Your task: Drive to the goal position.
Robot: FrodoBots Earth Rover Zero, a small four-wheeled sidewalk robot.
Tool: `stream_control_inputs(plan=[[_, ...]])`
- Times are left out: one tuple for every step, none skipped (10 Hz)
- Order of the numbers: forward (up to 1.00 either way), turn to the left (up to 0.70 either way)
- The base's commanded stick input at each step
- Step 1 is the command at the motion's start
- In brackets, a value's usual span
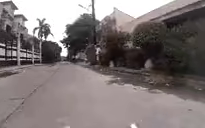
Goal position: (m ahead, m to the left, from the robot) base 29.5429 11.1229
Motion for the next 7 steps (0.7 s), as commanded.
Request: stream_control_inputs(plan=[[0.7,0.0],[0.7,0.0],[0.7,0.0],[0.7,0.0],[0.7,0.15],[0.7,0.27],[0.7,0.27]])
